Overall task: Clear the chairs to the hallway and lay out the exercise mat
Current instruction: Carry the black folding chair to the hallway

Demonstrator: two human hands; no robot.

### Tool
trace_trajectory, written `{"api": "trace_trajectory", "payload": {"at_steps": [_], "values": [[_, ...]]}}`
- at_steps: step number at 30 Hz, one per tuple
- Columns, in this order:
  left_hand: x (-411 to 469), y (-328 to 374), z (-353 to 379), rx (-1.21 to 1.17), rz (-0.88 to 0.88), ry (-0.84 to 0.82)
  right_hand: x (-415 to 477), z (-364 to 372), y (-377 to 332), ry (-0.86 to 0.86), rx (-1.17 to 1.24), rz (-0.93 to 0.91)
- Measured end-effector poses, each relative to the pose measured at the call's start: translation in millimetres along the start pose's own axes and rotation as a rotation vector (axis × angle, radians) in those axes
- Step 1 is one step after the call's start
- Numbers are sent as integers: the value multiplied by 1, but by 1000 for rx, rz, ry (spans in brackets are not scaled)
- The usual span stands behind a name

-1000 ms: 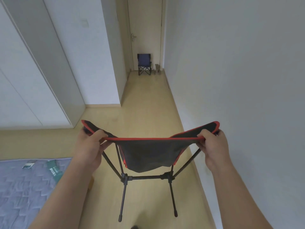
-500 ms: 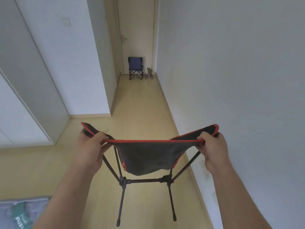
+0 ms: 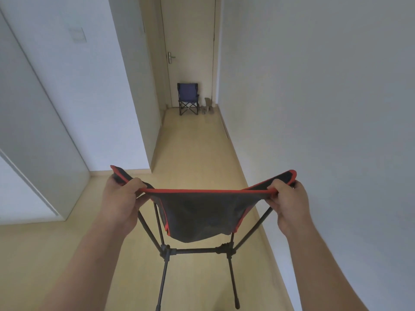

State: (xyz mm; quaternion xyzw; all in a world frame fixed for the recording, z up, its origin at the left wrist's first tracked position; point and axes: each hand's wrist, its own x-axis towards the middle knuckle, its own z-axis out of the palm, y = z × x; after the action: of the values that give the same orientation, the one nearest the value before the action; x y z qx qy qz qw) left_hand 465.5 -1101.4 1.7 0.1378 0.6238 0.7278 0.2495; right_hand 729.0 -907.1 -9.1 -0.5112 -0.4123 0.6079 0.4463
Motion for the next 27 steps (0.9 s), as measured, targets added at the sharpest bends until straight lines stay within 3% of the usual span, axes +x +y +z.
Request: {"api": "trace_trajectory", "payload": {"at_steps": [13,27], "values": [[199,16,74,-12,24,60,184,135,-45,-70,-28,1],[441,30,107,-10,-59,23,338,308,-47,6,-30,15]]}}
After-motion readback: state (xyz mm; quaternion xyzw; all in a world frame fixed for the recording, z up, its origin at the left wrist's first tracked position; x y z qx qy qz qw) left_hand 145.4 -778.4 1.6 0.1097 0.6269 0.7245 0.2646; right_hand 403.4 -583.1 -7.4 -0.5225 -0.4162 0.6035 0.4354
